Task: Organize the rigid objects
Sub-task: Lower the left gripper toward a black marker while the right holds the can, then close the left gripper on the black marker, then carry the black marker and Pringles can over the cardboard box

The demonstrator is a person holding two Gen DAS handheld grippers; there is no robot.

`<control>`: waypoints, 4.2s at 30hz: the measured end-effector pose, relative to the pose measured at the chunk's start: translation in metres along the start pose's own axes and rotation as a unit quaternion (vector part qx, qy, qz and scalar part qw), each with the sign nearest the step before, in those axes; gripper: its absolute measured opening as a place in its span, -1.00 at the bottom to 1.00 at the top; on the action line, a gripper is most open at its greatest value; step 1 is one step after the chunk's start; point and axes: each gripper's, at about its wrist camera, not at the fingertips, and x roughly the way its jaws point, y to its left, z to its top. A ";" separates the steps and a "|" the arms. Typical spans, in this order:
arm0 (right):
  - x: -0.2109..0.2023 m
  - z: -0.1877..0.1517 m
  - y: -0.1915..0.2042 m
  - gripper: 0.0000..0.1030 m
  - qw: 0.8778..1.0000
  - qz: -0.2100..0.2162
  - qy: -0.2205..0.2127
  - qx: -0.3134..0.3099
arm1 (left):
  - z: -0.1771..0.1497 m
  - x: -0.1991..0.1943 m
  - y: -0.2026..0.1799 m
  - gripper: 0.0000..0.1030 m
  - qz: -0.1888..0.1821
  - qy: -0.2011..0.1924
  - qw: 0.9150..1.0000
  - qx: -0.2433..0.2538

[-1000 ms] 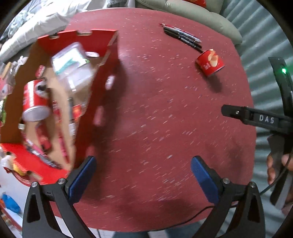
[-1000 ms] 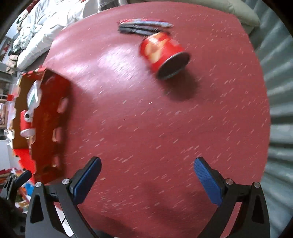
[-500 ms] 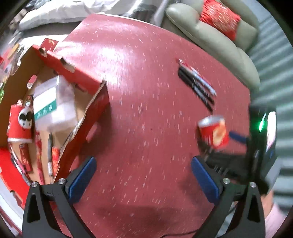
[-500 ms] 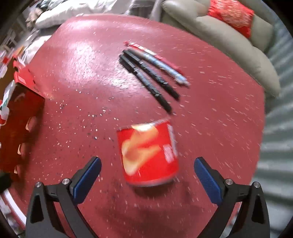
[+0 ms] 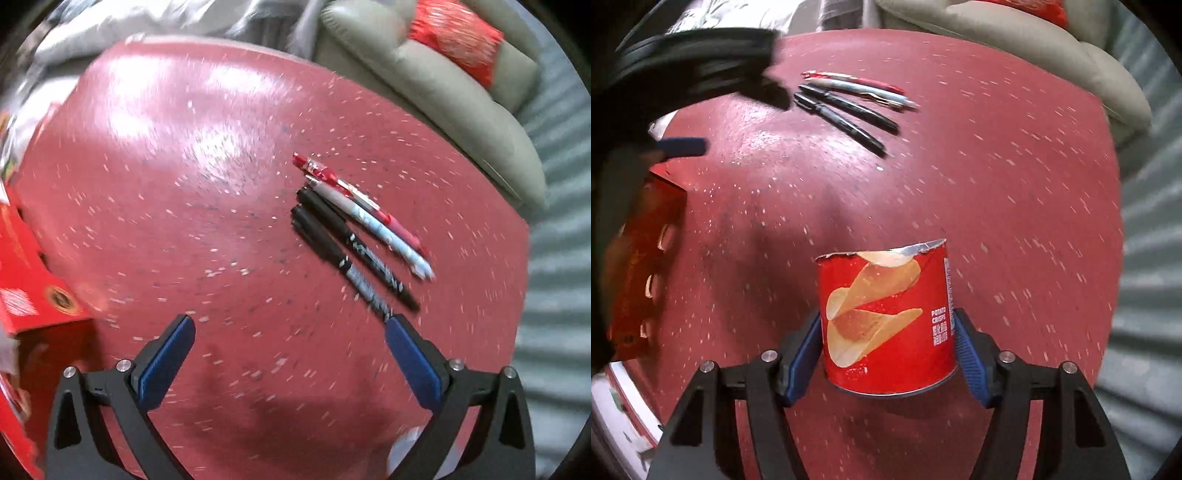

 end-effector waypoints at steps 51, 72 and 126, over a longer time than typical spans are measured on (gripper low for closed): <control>-0.051 -0.026 -0.036 0.33 0.997 0.035 -0.017 0.059 | 0.011 0.032 -0.014 1.00 0.087 0.018 0.992 -0.091; -0.061 -0.032 -0.042 0.33 0.996 0.046 -0.025 0.069 | -0.060 -0.008 0.052 1.00 0.159 0.011 0.986 -0.042; -0.087 -0.053 0.041 0.33 0.999 0.043 -0.011 0.019 | -0.220 -0.177 0.089 -0.82 0.005 -0.015 0.986 0.165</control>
